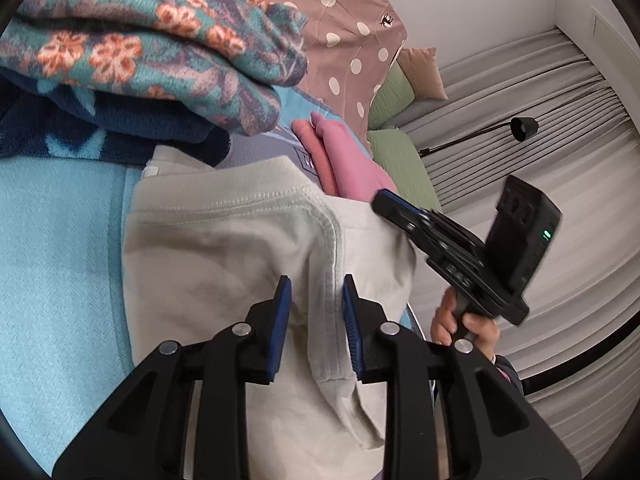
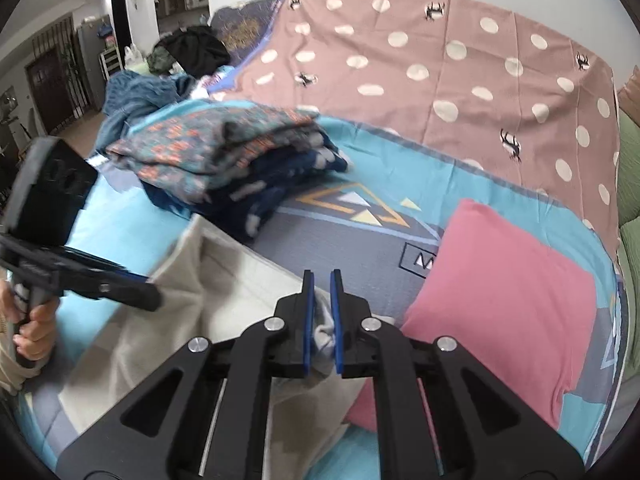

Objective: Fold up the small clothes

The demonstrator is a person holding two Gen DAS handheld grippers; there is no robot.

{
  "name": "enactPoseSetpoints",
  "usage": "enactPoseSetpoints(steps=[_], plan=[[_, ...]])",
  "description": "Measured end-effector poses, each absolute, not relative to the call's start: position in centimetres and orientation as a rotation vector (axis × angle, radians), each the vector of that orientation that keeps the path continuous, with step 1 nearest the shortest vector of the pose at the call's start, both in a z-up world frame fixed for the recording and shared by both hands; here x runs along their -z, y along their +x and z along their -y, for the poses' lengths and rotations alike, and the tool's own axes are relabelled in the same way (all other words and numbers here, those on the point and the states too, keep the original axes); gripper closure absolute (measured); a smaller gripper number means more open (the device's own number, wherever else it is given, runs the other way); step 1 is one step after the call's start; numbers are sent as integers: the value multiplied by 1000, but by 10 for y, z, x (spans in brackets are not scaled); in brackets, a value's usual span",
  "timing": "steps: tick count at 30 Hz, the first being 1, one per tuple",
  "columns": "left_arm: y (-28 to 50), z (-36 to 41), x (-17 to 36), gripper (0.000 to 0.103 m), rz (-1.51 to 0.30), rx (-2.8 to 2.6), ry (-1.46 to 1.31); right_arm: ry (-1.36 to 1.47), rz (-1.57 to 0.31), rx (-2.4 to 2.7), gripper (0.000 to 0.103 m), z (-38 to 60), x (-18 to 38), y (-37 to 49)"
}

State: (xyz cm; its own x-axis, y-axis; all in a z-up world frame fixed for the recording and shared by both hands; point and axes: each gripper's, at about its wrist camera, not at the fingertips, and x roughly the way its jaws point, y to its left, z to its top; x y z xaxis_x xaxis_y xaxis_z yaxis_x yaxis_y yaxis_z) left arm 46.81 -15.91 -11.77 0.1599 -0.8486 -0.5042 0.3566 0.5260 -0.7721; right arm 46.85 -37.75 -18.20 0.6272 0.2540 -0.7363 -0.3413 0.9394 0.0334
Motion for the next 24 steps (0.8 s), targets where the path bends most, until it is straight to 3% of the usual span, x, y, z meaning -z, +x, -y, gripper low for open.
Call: enactPoseSetpoints(steps=[4,6,7,9,14,20,24], plan=[[469,161,120,72,-1108,918,-548,-111,-896,-300,94,385,208,483],[471,161,120,66,-1112,917,-555,-168,-911,-256,89,381,219,482],[472,161,121,61,-1117,920,-562,-214,-904,-221,84,377,222,480],[473,159,123,56,-1121,937,-585,-259,-857,-158,47,374,217,468],[473,160,124,55,-1117,958,-587,-252,-712,-277,29,362,179,398],[471,171,123,54,-1130,955,-555,-430,-631,-338,29,328,160,304],[471,185,126,54,-1155,967,-531,-377,-717,-599,49,293,172,287]])
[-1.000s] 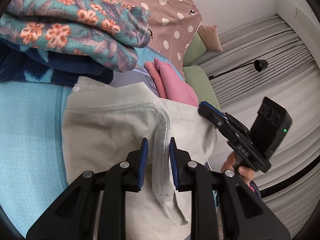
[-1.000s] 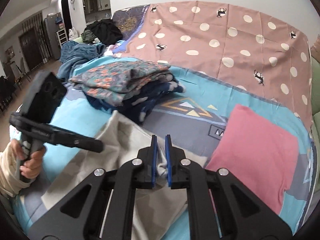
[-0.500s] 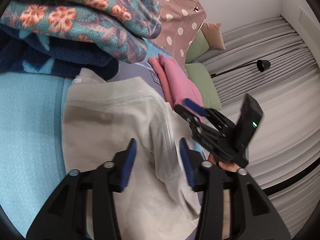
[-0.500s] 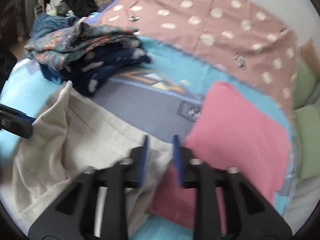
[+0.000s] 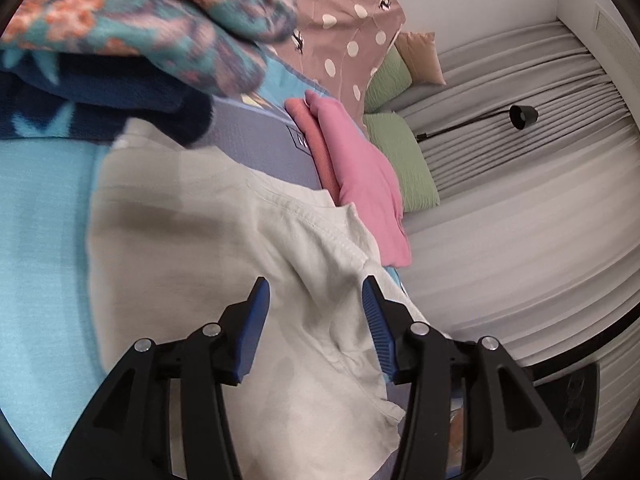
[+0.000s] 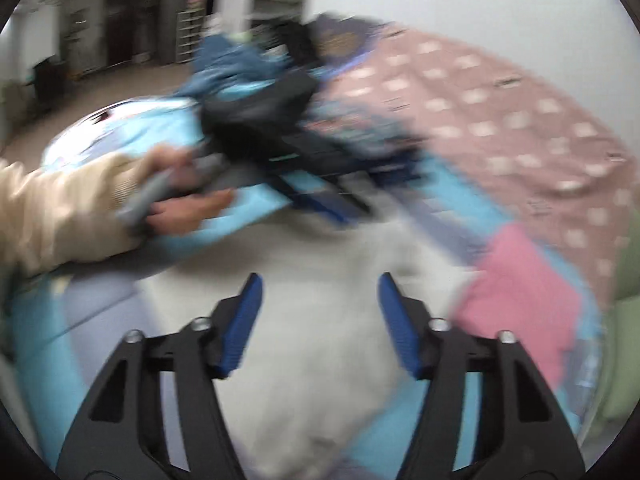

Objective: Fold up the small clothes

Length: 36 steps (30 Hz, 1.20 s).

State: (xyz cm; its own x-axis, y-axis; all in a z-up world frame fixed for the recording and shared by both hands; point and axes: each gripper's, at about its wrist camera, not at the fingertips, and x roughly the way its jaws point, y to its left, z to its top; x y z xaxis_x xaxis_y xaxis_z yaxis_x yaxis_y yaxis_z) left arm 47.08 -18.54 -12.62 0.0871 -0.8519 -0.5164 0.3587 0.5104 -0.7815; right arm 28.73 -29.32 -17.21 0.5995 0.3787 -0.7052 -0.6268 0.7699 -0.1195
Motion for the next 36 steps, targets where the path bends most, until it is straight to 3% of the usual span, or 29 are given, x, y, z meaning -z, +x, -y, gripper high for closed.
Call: enactPoseSetpoints(steps=[5,8,10,11,13,14,15,20,26,29,32,36], plan=[[469,182,119,52,-1128,935,-463,-292,-846,-597,55,296,208,348],[473,170,123,49,-1146,885,-468,-54,-927,-404,57,358,223,404],[474,159,127,49,-1169,853,-478,97,-953,-326,75,397,231,417],[471,154,126,49,-1171,844,-482,152,-958,-326,78,407,232,415],[463,143,119,49,-1160,825,-466,156,-914,-283,62,412,220,399],[458,138,115,49,-1152,808,-447,123,-879,-281,46,407,211,390],[453,133,111,45,-1145,789,-427,97,-829,-296,42,399,199,376],[422,106,106,44,-1154,738,-399,-8,-788,-437,39,346,184,375],[385,74,128,44,-1310,768,-551,-24,-990,-420,46,335,246,426],[366,67,134,44,-1357,763,-561,41,-962,-357,28,350,219,396],[346,69,137,35,-1396,789,-532,-10,-875,-424,25,344,188,345],[329,75,146,35,-1454,841,-532,-83,-854,-559,21,324,181,288]])
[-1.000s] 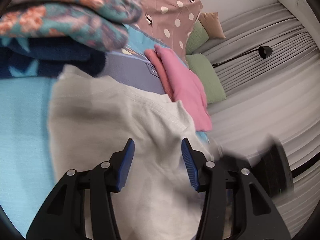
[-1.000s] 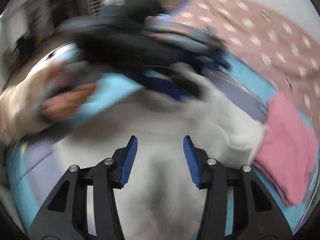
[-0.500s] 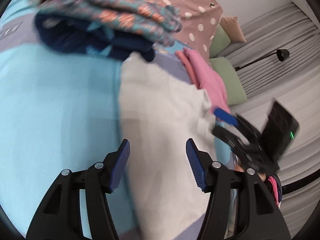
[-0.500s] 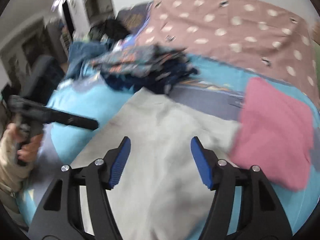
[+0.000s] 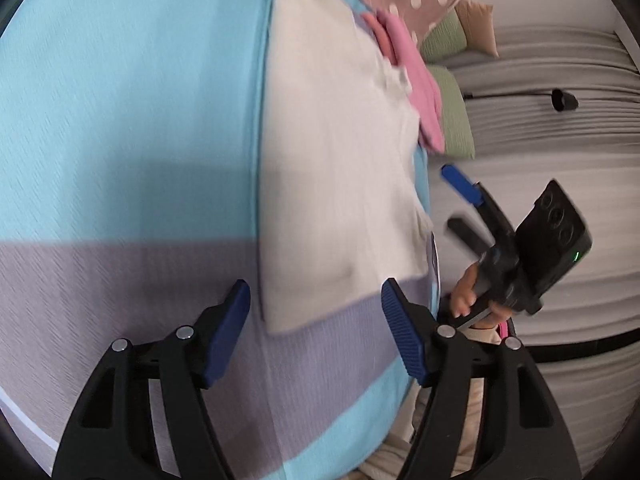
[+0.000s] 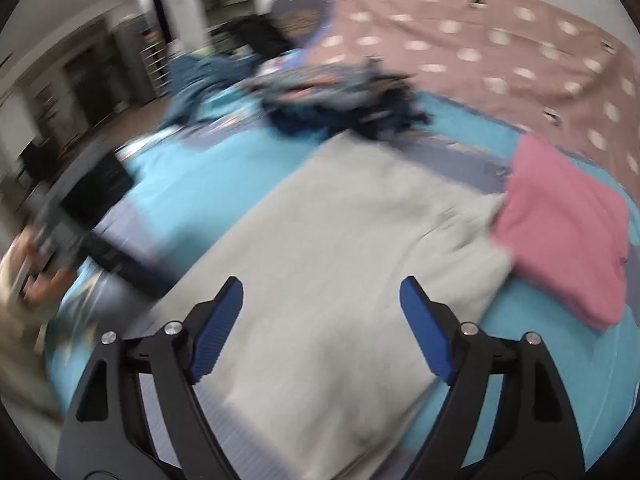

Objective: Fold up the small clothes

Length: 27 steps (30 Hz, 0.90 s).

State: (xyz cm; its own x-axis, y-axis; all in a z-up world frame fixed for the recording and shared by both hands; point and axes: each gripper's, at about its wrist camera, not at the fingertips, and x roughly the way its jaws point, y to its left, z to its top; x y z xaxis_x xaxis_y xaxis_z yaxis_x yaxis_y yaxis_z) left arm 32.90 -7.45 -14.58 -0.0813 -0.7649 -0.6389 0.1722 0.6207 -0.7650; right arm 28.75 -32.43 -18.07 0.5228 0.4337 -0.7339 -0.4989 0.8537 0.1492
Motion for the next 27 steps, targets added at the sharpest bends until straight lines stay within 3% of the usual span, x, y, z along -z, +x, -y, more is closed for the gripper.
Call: enactPoseSetpoints(steps=[8,12,22,24,27], plan=[[334,79,156,35,-1493,878,-628,-95,-961,-433,20,347,246,272],[341,88,163,35,-1517,913,-680,39,-949,-442,19,368,248,267],[338,104,166,35,-1474,985,-767,70,-945,-448,18,365,252,268],[337,104,170,37,-1466,1011,-839,86,-941,-453,17,367,252,269],[335,107,181,52,-1471,1013,-941,99,-940,-460,17,368,253,272]])
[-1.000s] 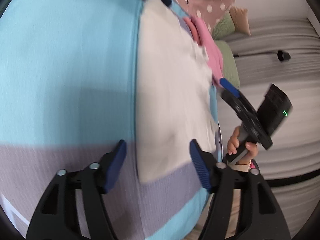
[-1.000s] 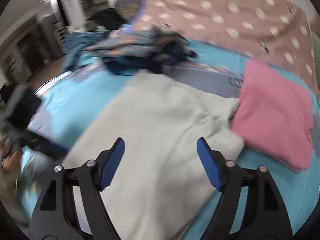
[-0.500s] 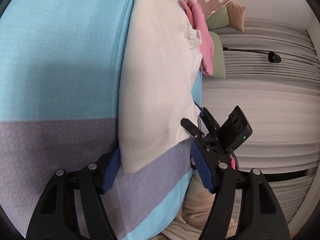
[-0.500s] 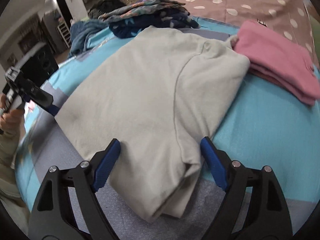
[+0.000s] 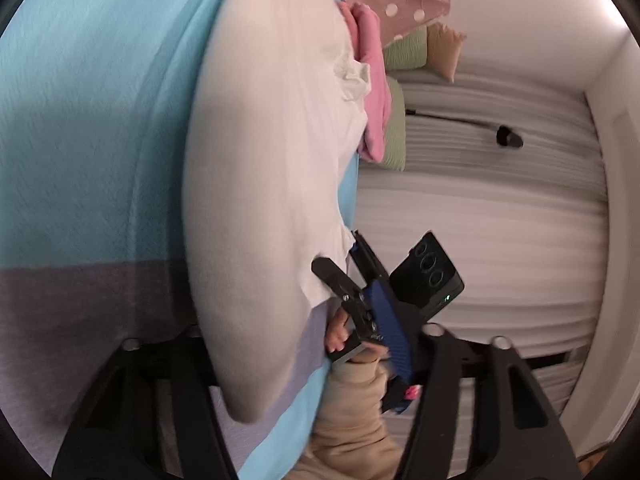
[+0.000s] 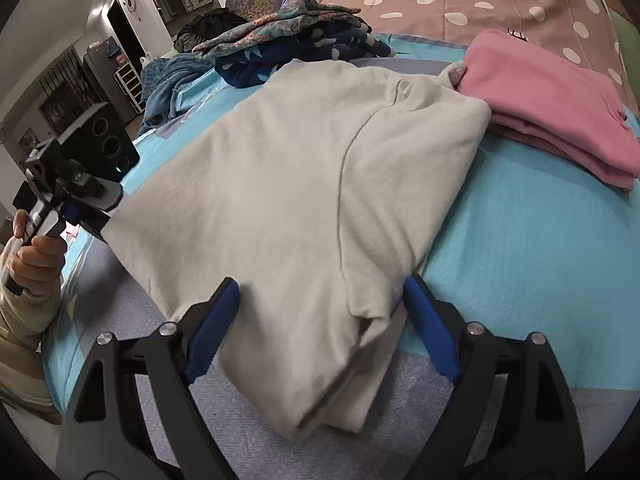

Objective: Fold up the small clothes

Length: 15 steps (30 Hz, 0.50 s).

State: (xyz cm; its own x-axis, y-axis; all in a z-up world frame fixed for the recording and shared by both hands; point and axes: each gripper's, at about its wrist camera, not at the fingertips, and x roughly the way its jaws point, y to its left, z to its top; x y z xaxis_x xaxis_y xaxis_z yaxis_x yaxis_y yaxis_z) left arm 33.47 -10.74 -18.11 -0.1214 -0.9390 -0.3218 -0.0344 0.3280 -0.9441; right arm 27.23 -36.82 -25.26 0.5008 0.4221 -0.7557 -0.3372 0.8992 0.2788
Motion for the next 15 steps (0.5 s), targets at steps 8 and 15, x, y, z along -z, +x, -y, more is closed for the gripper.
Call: enactPoseSetpoints(steps=[8,15], plan=[[329,105,188,87,-1452,988,-1035,350,-973,-488,16,398,242,278],[333,105,162,89,-1378,1072,-1133,1000,-1064,-419,7,474,248,270]])
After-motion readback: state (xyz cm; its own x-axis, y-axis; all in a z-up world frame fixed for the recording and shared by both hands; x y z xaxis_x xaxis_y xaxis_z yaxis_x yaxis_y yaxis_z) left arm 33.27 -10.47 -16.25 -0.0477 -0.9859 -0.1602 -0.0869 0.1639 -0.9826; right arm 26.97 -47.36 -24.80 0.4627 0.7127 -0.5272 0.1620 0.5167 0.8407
